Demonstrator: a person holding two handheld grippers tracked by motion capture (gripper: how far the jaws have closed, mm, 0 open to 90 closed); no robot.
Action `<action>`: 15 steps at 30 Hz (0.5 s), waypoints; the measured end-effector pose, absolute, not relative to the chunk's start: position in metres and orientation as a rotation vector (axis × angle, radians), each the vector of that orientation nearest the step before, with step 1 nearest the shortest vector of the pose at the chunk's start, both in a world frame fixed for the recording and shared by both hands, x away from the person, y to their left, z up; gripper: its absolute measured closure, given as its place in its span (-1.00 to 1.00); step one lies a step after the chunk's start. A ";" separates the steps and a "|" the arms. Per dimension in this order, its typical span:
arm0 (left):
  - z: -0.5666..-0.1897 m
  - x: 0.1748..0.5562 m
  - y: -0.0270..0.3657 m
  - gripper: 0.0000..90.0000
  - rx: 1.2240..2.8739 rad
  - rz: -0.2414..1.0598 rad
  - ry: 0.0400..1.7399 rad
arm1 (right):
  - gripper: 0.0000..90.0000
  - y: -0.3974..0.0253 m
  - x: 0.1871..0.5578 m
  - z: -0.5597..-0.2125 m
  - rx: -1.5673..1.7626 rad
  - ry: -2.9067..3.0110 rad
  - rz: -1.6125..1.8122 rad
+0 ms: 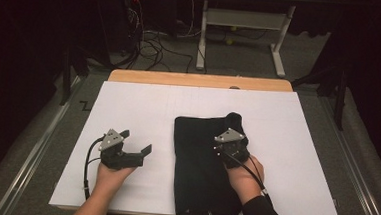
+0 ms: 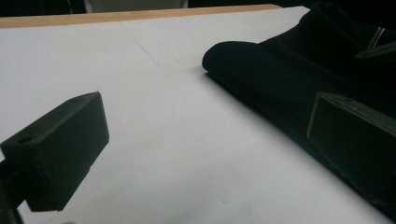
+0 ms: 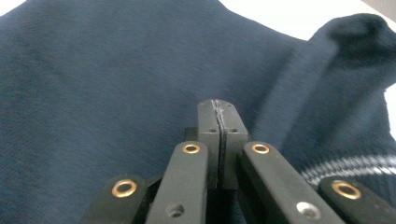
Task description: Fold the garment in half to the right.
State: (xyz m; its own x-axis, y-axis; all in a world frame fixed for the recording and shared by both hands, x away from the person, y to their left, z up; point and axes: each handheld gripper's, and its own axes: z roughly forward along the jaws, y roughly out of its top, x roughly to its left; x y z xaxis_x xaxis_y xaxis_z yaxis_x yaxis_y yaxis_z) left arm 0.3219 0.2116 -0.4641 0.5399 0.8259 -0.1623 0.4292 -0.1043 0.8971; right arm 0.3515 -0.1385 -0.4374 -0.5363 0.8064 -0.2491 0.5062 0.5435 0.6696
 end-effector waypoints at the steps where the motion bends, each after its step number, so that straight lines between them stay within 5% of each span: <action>1: -0.464 0.322 0.212 -1.00 1.729 0.473 1.058 | 1.00 -0.142 0.352 -0.437 1.063 2.233 0.732; 15: -0.464 0.313 0.215 -1.00 1.743 0.459 1.023 | 1.00 -0.222 0.343 -0.445 1.223 2.105 0.855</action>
